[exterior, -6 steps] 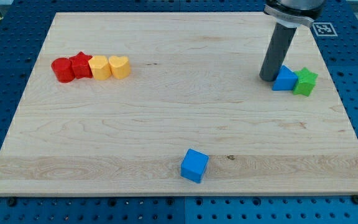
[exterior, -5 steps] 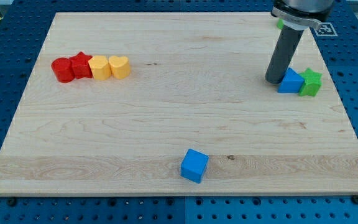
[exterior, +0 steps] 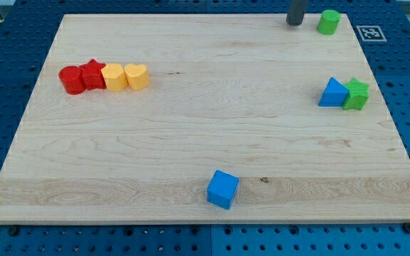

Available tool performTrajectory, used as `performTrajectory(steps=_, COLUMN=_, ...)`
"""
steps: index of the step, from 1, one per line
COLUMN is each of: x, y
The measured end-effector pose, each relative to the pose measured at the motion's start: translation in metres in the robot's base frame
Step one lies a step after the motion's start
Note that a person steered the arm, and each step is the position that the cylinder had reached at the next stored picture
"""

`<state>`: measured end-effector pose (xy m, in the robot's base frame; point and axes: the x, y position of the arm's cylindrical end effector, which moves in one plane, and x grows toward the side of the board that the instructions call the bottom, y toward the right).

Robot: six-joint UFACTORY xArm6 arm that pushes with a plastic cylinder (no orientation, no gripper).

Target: Slide green circle to the down and right

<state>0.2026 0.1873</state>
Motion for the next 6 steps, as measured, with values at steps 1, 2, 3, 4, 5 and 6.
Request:
performTrajectory(steps=1, x=-0.011, y=0.006)
performTrajectory(steps=2, x=-0.010, y=0.052)
performTrajectory(steps=3, x=-0.010, y=0.097)
performTrajectory(steps=4, x=-0.010, y=0.112)
performTrajectory(steps=5, x=-0.009, y=0.097)
performTrajectory(steps=6, x=0.003, y=0.072)
